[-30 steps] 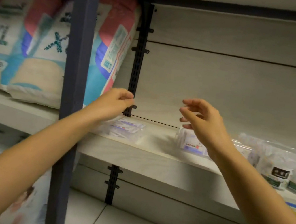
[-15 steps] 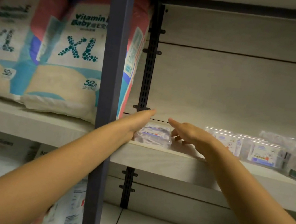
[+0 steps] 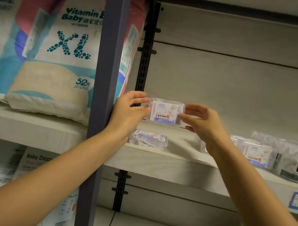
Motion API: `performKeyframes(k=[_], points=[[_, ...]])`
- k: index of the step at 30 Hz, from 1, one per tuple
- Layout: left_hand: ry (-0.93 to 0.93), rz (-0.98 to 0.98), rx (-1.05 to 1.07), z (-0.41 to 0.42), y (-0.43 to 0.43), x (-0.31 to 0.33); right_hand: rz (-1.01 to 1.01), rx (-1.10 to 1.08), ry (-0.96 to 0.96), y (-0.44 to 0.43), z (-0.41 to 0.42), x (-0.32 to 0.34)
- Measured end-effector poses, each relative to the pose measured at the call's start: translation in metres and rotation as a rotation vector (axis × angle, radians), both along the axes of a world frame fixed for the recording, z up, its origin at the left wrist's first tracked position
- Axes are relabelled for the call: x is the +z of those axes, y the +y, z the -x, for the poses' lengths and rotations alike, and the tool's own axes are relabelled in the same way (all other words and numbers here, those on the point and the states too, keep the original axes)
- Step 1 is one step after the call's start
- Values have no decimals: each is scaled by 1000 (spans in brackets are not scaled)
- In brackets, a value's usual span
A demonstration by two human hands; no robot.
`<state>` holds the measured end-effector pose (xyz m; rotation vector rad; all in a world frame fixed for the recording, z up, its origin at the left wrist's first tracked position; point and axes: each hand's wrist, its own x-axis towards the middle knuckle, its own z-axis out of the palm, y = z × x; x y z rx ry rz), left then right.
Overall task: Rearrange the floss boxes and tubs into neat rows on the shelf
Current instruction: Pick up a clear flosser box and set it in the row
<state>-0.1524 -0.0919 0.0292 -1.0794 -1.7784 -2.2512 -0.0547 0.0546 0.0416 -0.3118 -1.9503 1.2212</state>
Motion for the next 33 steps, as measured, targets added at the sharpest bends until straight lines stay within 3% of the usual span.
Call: performKeyframes(k=[7,11,18,26,30,33], points=[[87,-10,-44,-13,-5,-4,-126,-14,-20,0,-26,-5],[187,-50,-86,-27,3,9,-295,-99,-31,4,-52,14],[277,10,-142,-65,51,10,-628,-159,-413,32,-123,52],[329,259,-47,-112,105,-20,-860,-152,-704,93,-154,40],[364,335,33,-125,115,-27,-979,-130,-772,110,-157,34],[388,378,75,-131,118,-27,-1051,-134,-708,114,-157,33]])
